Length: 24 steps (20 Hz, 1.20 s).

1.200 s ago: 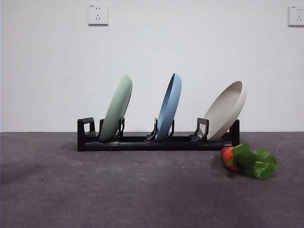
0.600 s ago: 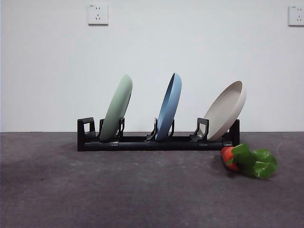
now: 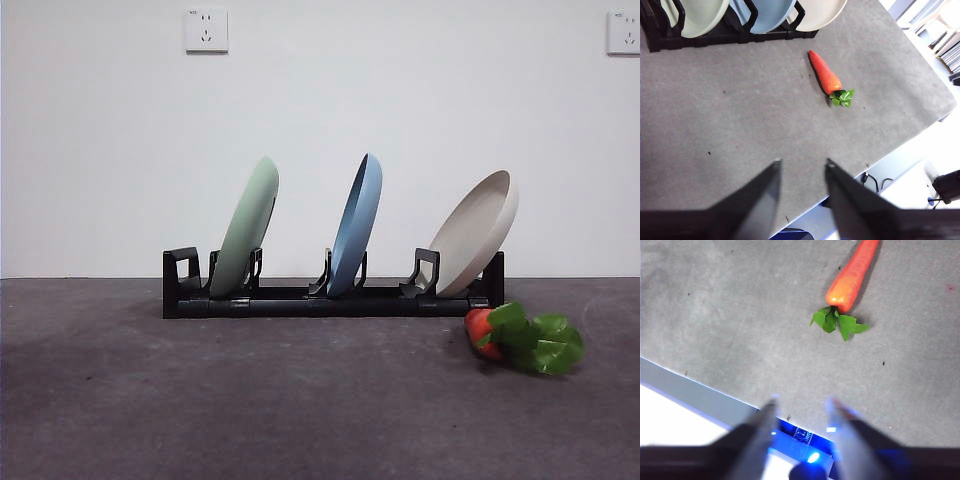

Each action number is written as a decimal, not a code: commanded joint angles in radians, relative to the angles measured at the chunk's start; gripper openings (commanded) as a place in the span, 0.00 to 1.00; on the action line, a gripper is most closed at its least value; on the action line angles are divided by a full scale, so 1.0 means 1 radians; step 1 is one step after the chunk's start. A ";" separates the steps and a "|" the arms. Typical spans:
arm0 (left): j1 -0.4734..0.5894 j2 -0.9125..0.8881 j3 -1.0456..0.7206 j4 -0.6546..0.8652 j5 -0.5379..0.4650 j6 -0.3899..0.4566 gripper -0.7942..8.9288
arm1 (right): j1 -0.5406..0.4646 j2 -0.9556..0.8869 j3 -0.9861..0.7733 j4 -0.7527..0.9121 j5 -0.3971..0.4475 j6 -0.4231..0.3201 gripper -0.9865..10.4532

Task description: Take the green plate from the plate rack,put the plate on the table,take the carrot from the table,put the carrot in the plate

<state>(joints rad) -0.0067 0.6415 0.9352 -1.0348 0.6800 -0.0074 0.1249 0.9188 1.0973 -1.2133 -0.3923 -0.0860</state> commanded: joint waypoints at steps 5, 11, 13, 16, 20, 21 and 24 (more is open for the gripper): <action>0.000 0.000 0.010 0.060 0.032 0.007 0.64 | 0.003 -0.003 0.002 0.003 -0.004 0.018 0.66; -0.059 0.150 0.142 0.138 0.028 0.007 0.63 | 0.003 -0.003 0.002 0.003 -0.005 0.023 0.66; -0.096 0.224 0.191 0.189 0.017 0.007 0.63 | 0.003 -0.003 0.002 0.003 -0.004 0.026 0.66; -0.177 0.357 0.262 0.286 -0.090 0.003 0.63 | 0.003 -0.003 0.002 0.003 -0.004 0.026 0.66; -0.276 0.546 0.317 0.500 -0.236 -0.017 0.63 | 0.003 -0.003 0.002 0.003 -0.003 0.026 0.66; -0.297 0.593 0.319 0.566 -0.259 -0.019 0.63 | 0.003 -0.003 0.002 0.003 -0.003 0.026 0.66; -0.338 0.737 0.326 0.724 -0.330 -0.018 0.63 | 0.003 -0.003 0.002 0.002 -0.003 0.029 0.66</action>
<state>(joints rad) -0.3431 1.3674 1.2617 -0.3233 0.3542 -0.0196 0.1249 0.9184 1.0973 -1.2129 -0.3935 -0.0639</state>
